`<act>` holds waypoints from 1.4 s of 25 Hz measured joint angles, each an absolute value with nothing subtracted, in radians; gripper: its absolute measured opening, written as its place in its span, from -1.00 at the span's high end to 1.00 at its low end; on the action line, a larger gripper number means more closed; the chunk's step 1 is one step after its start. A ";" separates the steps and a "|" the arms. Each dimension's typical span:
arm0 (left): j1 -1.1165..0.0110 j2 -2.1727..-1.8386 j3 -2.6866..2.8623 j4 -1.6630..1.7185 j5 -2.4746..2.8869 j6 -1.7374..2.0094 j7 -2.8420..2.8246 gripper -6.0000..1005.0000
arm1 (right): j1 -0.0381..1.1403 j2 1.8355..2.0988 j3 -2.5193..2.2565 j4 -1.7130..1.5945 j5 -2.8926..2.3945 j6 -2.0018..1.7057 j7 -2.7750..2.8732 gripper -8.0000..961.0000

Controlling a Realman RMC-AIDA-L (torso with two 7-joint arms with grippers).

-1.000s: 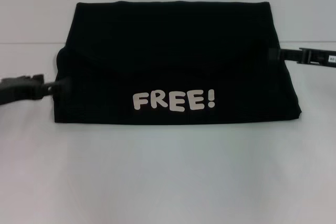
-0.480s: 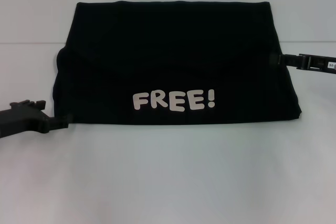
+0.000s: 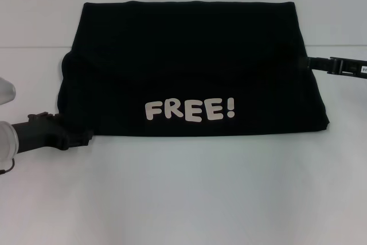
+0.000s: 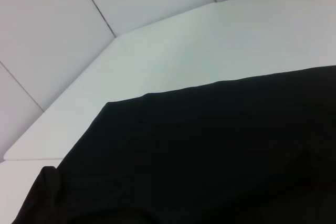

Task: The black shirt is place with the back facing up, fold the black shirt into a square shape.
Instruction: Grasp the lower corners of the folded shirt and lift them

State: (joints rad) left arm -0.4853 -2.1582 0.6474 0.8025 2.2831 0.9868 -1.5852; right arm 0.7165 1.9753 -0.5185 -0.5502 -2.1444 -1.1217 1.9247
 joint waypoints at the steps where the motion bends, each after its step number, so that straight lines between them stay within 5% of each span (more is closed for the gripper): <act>1: -0.485 -2.158 0.649 0.804 2.283 0.993 -1.584 -0.79 | 0.716 1.975 -0.518 -0.550 -2.144 -1.120 1.925 -0.25; 8: -0.486 -2.154 0.646 0.804 2.276 0.986 -1.588 -0.79 | 0.712 1.973 -0.518 -0.551 -2.144 -1.106 1.922 -0.23; 10: -0.487 -2.153 0.646 0.803 2.277 0.986 -1.589 -0.46 | 0.711 1.972 -0.518 -0.551 -2.144 -1.106 1.919 -0.22; 21: -0.497 -2.151 0.644 0.799 2.280 0.982 -1.590 0.55 | 0.706 1.952 -0.529 -0.541 -2.216 -1.121 1.955 -0.18; 29: -0.503 -2.151 0.644 0.800 2.281 0.981 -1.591 0.83 | 0.717 1.940 -0.529 -0.531 -2.385 -1.137 2.061 -0.15; 35: -0.505 -2.149 0.644 0.799 2.281 0.982 -1.591 0.96 | 0.726 1.956 -0.536 -0.502 -2.440 -1.096 2.075 -0.13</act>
State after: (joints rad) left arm -0.5047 -2.1491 0.6443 0.7992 2.2811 0.9816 -1.5908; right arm 0.7262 1.9562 -0.5360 -0.5017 -2.4405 -1.0956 2.0754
